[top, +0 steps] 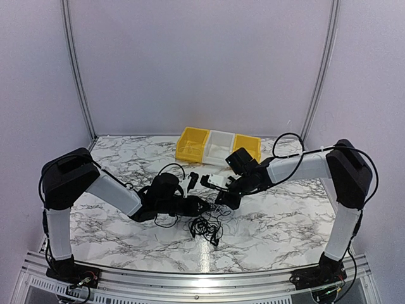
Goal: Untangle the cables
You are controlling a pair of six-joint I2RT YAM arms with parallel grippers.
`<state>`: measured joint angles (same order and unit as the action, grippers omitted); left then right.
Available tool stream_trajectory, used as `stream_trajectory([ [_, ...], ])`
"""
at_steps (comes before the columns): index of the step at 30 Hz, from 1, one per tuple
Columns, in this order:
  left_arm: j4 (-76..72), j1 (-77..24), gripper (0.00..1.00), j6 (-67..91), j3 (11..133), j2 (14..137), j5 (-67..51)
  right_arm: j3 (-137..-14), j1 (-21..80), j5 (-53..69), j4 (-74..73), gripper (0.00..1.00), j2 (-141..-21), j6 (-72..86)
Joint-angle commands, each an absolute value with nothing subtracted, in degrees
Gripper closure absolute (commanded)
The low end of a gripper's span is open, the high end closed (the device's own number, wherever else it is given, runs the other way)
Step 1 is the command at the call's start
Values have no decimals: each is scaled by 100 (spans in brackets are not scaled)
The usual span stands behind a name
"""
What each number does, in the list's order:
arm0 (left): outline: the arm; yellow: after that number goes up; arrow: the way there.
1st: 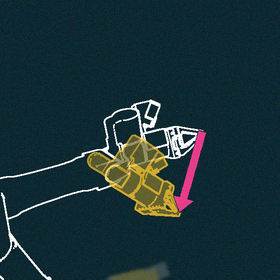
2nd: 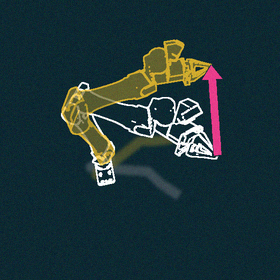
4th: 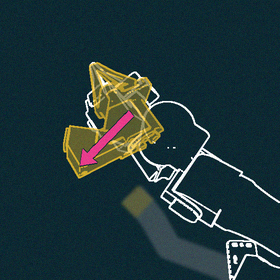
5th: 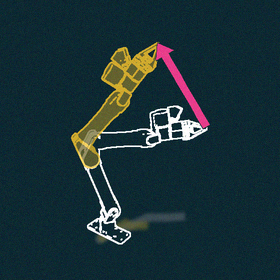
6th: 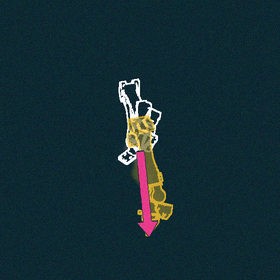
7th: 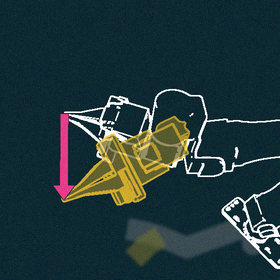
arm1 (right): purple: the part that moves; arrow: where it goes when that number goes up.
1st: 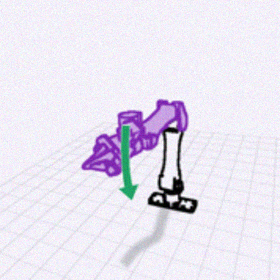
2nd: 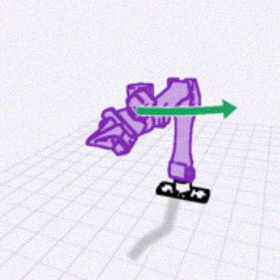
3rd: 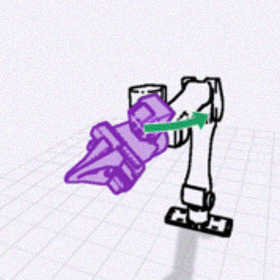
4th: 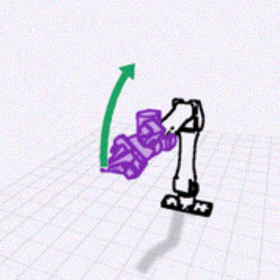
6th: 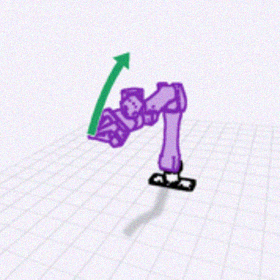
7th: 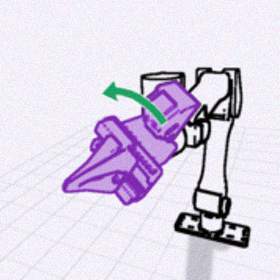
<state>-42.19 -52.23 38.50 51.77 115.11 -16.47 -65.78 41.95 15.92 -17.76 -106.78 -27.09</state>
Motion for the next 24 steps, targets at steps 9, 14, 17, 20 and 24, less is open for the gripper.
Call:
stream_trajectory([
  [9, -4385, -5209, 92, 3887, 5250, 11673, -1526, -7099, 4194, 2648, -2333, 100, -9783, -2706],
  [14, -4416, -5204, 98, 3923, 5176, 11724, -1505, -7557, 4184, 3164, -2874, 100, -9615, -2688],
  [17, -4519, -5211, 100, 3971, 5066, 11678, -1483, -7557, 4186, 3046, -2820, 100, -9606, -2684],
  [20, -4644, -5205, 100, 3991, 4926, 11584, -1414, -7326, 4188, 2564, -2585, 99, -9705, -2748],
  [24, -4708, -5209, 100, 4002, 4865, 11572, -1380, -7340, 4217, 2117, -2546, 74, -9991, -2883],
])
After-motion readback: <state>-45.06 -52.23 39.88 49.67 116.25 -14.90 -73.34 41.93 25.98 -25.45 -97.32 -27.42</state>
